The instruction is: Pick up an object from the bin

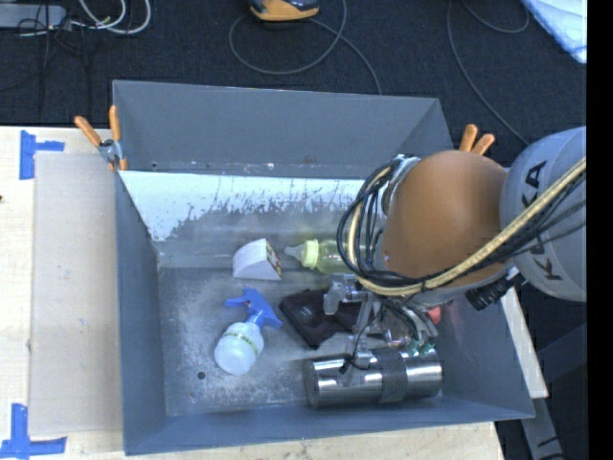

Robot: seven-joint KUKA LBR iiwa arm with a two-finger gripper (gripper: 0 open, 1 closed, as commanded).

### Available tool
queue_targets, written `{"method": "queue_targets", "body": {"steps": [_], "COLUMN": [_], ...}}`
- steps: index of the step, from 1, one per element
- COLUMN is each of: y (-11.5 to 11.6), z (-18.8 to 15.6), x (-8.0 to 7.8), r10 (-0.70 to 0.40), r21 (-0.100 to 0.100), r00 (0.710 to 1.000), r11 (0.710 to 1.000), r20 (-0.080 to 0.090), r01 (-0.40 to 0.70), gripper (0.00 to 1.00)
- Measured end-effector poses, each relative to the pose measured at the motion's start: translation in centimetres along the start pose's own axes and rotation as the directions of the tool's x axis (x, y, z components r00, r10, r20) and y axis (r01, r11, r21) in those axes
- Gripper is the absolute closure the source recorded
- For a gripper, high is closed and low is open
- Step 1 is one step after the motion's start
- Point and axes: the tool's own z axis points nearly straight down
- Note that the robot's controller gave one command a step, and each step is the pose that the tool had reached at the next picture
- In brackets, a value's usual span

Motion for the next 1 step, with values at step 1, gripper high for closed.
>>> {"method": "queue_targets", "body": {"steps": [1], "y": [-0.03], "z": [-0.42], "x": [-0.15], "r10": [0.003], "r21": [-0.001], "r00": [1.0], "r11": [1.0], "r20": [0.008], "r01": [-0.003], "gripper": [0.0]}}
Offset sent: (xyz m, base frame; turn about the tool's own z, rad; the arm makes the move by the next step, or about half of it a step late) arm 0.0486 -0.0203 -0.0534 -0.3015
